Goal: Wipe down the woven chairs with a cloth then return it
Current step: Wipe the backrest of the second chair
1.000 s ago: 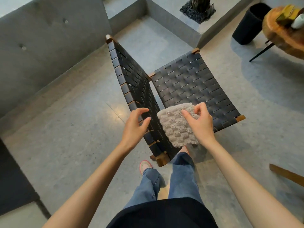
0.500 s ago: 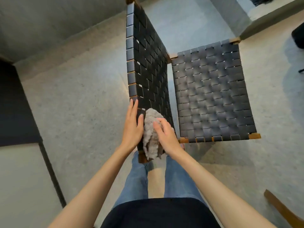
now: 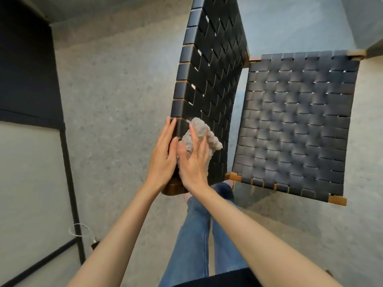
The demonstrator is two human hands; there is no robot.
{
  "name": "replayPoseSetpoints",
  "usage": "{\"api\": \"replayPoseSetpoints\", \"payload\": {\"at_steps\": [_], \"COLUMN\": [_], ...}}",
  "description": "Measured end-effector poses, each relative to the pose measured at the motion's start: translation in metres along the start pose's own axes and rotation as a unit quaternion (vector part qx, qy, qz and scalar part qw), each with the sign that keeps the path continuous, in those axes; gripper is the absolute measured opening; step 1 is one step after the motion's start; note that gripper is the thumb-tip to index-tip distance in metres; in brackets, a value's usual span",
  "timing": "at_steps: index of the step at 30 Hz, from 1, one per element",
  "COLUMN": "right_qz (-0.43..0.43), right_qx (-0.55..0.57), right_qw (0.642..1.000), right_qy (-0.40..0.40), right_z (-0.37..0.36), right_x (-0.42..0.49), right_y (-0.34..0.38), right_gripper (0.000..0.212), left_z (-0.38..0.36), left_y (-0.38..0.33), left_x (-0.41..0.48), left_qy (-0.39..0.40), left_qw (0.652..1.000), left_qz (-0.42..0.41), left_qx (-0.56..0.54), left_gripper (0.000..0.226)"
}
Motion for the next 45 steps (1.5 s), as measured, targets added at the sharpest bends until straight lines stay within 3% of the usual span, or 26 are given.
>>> {"api": "replayPoseSetpoints", "payload": {"at_steps": [7,13,22,27,34,37,41,43,45], "right_qz": [0.044,0.050,0.112,0.079,-0.086,-0.098,-0.240,-0.211,-0.129], "right_qx": [0.041,0.077,0.080,0.078,0.042,0.036,0.156,0.168,0.179], "right_qw": [0.993,0.990,0.981,0.986,0.988,0.988,0.941,0.947,0.961], "right_qy": [-0.099,-0.110,-0.135,-0.126,-0.122,-0.114,-0.179,-0.175,-0.164], "right_z": [-0.008,-0.007,-0.010,-0.007,0.009,0.013,0.005,0.000,-0.001], "right_x": [0.008,0.015,-0.006,0.007,0.049,0.067,0.066,0.059,0.048], "right_y": [-0.028,-0.041,-0.045,-0.073,-0.181,-0.212,-0.224,-0.208,-0.182], "right_gripper": [0.051,0.050,0.051,0.048,0.054,0.050,0.042,0.042,0.043], "left_z": [-0.010,-0.017,-0.016,-0.020,-0.022,-0.023,-0.023,-0.022,-0.022], "left_y": [0.005,0.001,0.002,0.005,0.005,0.004,0.002,0.002,0.002], "left_x": [0.002,-0.002,0.000,0.002,0.002,-0.001,-0.004,-0.004,-0.003], "left_qy": [-0.042,-0.031,-0.031,-0.045,-0.063,-0.072,-0.073,-0.074,-0.071], "left_qw": [0.998,0.987,0.986,0.969,0.961,0.951,0.951,0.952,0.953], "left_qz": [-0.037,-0.089,-0.106,-0.128,-0.139,-0.158,-0.157,-0.149,-0.144], "left_qx": [0.027,0.127,0.125,0.205,0.231,0.257,0.255,0.255,0.255], "left_gripper": [0.045,0.052,0.051,0.060,0.061,0.059,0.059,0.059,0.059]}}
Point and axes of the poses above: each hand's wrist, its own x-axis towards the middle knuckle, its own z-axis out of the back of the hand, y = z × x, the point moved 4 cm from there along x, towards the middle knuckle, and after that the axes turned 3 degrees about x, right-handed, at the moved point
